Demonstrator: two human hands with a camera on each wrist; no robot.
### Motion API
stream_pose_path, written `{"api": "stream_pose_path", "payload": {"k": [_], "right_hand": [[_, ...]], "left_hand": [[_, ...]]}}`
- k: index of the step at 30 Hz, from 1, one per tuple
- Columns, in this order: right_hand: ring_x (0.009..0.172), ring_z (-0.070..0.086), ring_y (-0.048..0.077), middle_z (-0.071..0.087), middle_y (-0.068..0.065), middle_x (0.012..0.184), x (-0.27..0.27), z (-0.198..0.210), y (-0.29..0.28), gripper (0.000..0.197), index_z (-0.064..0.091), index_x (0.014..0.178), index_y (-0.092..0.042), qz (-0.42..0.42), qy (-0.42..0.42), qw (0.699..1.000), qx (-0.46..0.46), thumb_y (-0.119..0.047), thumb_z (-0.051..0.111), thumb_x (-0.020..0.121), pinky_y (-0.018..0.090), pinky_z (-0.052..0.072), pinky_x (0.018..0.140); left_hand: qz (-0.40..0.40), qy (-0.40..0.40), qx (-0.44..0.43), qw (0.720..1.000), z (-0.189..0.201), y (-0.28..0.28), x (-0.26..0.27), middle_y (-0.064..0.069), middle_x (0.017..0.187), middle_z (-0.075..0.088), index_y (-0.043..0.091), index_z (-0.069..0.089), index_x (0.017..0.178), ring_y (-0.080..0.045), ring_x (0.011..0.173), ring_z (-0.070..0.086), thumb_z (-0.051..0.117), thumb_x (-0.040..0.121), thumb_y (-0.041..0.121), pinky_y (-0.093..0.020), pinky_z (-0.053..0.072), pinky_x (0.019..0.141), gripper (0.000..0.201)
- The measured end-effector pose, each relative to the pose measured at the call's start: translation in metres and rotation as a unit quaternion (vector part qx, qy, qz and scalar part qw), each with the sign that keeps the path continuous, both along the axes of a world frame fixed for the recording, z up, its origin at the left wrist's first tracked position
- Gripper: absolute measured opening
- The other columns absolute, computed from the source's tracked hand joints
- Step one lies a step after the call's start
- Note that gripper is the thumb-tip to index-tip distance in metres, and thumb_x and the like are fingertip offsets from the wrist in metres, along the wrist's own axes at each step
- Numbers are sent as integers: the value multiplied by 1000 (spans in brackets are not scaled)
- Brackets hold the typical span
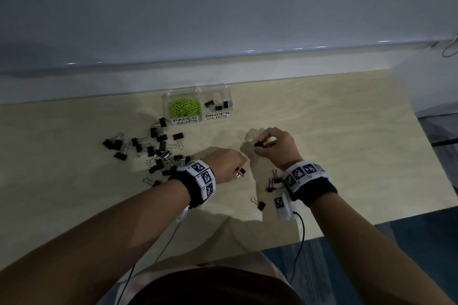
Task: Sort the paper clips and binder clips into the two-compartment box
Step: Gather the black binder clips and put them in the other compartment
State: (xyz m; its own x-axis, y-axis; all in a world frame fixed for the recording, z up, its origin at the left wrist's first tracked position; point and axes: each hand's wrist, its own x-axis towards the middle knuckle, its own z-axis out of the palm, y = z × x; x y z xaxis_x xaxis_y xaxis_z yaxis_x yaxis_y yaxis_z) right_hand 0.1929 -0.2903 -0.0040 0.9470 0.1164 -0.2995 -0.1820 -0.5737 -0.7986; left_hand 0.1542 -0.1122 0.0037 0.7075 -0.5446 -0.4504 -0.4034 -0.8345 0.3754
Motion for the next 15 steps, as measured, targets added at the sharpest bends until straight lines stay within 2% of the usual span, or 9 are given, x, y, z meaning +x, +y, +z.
{"api": "stream_pose_path", "payload": {"k": [3, 6, 9, 12, 15], "right_hand": [[67, 65, 21, 65, 6, 79, 28, 21, 27, 19, 64, 80, -2, 1, -8, 998, 63, 3, 76, 66, 26, 56, 63], [72, 67, 23, 66, 3, 82, 60, 39, 62, 20, 65, 77, -13, 37, -59, 996, 58, -5, 78, 65, 30, 57, 66], [75, 65, 18, 64, 1, 89, 81, 51, 93, 20, 65, 82, -16, 85, -71, 994, 19, -14, 80, 68, 25, 54, 65], [79, 60, 16, 59, 2, 97, 87, 53, 100, 20, 66, 92, -14, 118, -80, 989, -44, -19, 75, 75, 23, 50, 69], [80, 62, 21, 61, 8, 101, 78, 50, 76, 17, 66, 95, -11, 97, -93, 989, -64, -14, 70, 78, 29, 53, 73]], "left_hand": [[-2, 11, 16, 1000, 4, 5, -2, -7, 97, 60, 10, 55, 93, -28, 83, 57, 48, 90, 16, -31, 32, 64, 10], [18, 28, -1, 999, 5, 14, -2, -9, 99, 60, 9, 56, 95, -28, 87, 57, 47, 89, 16, -34, 36, 69, 13], [88, 13, -45, 995, 10, 30, 0, -9, 89, 61, 9, 56, 87, -28, 82, 57, 51, 87, 16, -32, 39, 69, 8], [212, -60, -115, 969, 26, 50, 15, 2, 77, 59, 19, 58, 82, -19, 74, 60, 57, 86, 19, -28, 45, 65, 3], [299, -148, -157, 930, 39, 66, 45, 1, 84, 66, 17, 63, 89, -16, 73, 62, 63, 85, 19, -31, 53, 67, 5]]}}
